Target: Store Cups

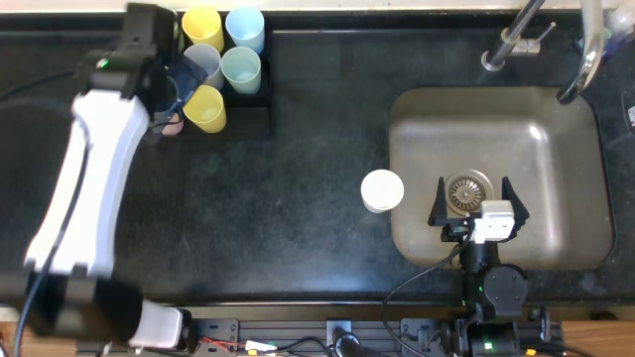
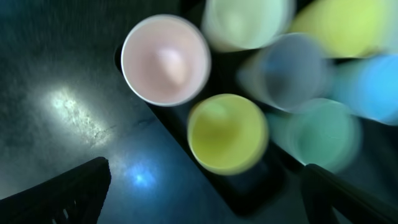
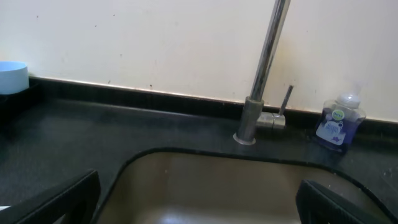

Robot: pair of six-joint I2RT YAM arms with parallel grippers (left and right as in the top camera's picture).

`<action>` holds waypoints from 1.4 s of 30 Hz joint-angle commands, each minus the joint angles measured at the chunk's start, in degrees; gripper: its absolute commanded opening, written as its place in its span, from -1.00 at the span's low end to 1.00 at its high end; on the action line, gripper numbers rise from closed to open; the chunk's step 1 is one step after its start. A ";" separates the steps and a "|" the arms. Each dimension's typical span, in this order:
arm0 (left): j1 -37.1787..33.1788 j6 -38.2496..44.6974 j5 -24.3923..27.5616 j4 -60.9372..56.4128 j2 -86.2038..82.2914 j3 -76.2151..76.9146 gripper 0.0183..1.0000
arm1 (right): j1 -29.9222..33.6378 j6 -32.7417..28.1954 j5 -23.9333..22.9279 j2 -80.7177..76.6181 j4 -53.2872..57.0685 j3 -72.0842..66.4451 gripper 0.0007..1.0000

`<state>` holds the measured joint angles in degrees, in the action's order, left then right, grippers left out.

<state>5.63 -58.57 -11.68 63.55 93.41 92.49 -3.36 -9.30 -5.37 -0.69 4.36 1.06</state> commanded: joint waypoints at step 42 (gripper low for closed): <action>0.96 68.78 14.19 -58.88 -93.24 -92.04 1.00 | 0.39 -0.37 -0.02 0.46 -0.26 -0.79 1.00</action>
<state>6.98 9.43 2.74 4.34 0.75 0.51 -3.36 -9.32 -5.34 -0.64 4.32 1.06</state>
